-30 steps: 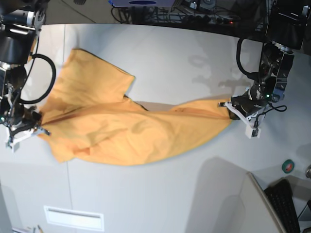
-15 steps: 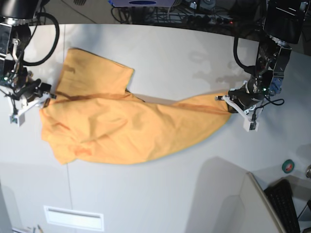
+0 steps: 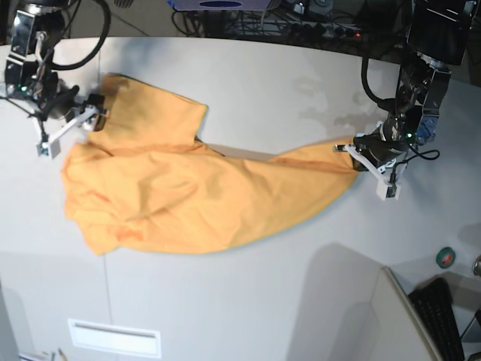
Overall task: Layout the t-shirt on the table in an organized manner, then fold the t-shirt properly
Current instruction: 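Pull the shirt taut between both grippers, stretching it apart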
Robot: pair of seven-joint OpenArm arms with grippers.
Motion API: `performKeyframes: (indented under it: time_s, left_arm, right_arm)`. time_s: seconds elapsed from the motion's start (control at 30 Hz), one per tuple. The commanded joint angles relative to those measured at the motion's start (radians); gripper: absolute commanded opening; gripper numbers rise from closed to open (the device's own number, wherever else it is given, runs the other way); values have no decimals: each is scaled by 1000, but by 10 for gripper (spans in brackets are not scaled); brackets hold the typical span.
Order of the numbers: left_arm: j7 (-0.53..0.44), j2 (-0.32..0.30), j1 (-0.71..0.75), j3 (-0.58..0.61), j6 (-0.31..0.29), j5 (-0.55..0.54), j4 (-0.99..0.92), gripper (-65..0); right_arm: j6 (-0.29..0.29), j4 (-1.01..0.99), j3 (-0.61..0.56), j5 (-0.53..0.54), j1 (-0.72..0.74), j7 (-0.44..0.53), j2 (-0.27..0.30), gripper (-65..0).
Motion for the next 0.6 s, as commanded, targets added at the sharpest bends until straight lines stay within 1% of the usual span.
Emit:
performKeyframes:
  time_s: [0.0,0.17,0.33,0.43,0.57]
  left_arm:
    - [-17,-14,-15,-6,2,0,16,-650]
    - [-17,-14,-15,-6,2,0,16,-650]
    - [-17,-14,-14,-6,2,0,16,-650]
    - [-17,-15,-14,-6,2,0,16,-650]
    - [-17,-15,-14,-6,2,0,16,-650]
  right_arm:
    - [5,-1,-8,5,12,28,12,-239]
    - [6,-92,-22,7,43,42,15,-240]
    - [8,-99,-25,8,47,56,6,-243]
    - [8,-98,-90,8,47,57,7,-245]
    - [8,-104,-116,8,49,59,7,-246]
